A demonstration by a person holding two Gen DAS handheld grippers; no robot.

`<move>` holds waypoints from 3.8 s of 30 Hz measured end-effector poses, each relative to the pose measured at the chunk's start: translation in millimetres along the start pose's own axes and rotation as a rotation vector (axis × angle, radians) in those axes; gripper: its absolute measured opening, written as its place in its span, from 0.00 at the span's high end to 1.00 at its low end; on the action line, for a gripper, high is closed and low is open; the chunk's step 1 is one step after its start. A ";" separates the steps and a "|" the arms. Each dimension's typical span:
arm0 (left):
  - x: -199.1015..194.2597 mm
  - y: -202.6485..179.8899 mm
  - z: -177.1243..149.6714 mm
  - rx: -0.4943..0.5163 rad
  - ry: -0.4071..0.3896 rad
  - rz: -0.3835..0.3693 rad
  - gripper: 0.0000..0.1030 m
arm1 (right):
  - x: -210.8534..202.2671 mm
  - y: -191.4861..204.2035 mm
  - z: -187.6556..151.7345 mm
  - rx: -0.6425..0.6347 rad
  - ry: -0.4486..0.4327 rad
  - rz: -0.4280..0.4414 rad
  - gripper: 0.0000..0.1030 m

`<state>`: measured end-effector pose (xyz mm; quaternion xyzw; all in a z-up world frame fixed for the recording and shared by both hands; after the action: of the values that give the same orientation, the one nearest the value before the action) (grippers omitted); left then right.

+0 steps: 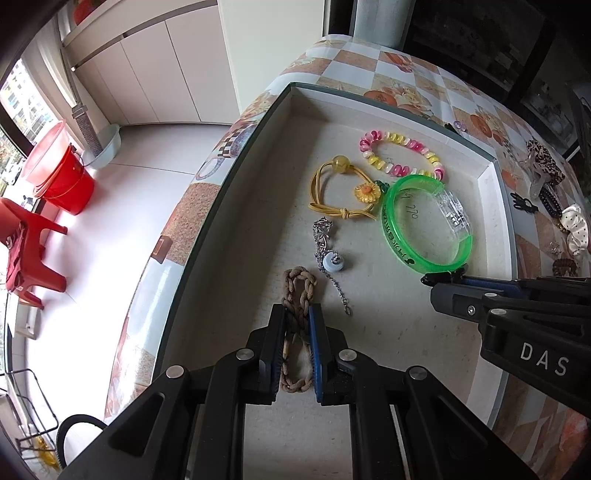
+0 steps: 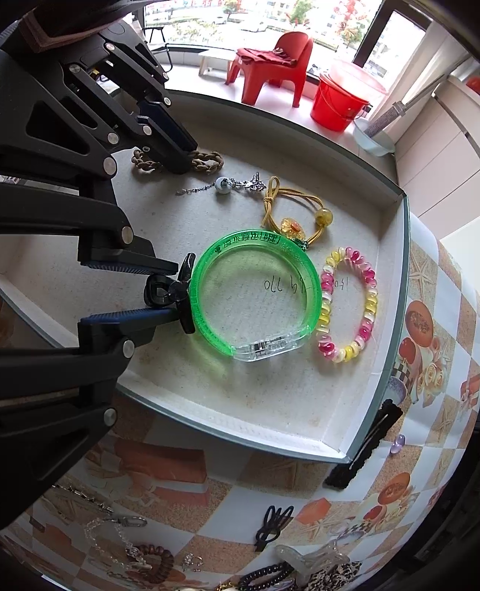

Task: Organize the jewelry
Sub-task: 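Carry the braided bracelet and claw clip into the white tray and open both tools, then move both open tools back over the silver hair clip and crystal bracelet, then grasp the silver spiked hair clip with the left tool while the right tool grasps the crystal bead bracelet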

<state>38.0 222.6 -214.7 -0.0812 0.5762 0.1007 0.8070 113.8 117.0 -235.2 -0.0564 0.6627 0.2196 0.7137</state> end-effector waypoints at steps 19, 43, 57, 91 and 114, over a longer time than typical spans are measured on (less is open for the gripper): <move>-7.6 -2.1 -0.1 0.003 -0.006 0.043 0.39 | -65.8 -25.7 -20.7 0.087 -0.099 0.030 0.54; -26.4 -16.8 -4.2 0.063 -0.033 0.089 0.00 | -80.9 -66.5 -61.6 0.178 -0.112 0.035 0.46; -40.2 -15.1 -16.6 0.091 -0.024 0.139 0.00 | -78.6 -66.5 -83.2 0.163 -0.098 0.057 0.22; -72.8 -177.7 -17.6 0.345 -0.048 -0.085 0.00 | -109.2 -226.3 -135.8 0.424 -0.137 -0.065 0.09; -23.9 -237.6 -27.3 0.354 0.048 -0.104 0.06 | -76.7 -249.7 -86.8 0.228 -0.101 -0.126 0.36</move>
<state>66.3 -15.4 -197.4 0.0299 0.5990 -0.0459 0.7989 128.8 -157.6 -223.3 -0.0055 0.6417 0.1001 0.7604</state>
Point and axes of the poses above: each gripper's, at about its wrist camera, not at the fingertips, and x roughly the way its jaws point, y to its left, z to its top, the point moved 2 cm from there along x, roughly the way its jaws point, and after that the axes turned 1 degree about x, right-handed, at the moved point
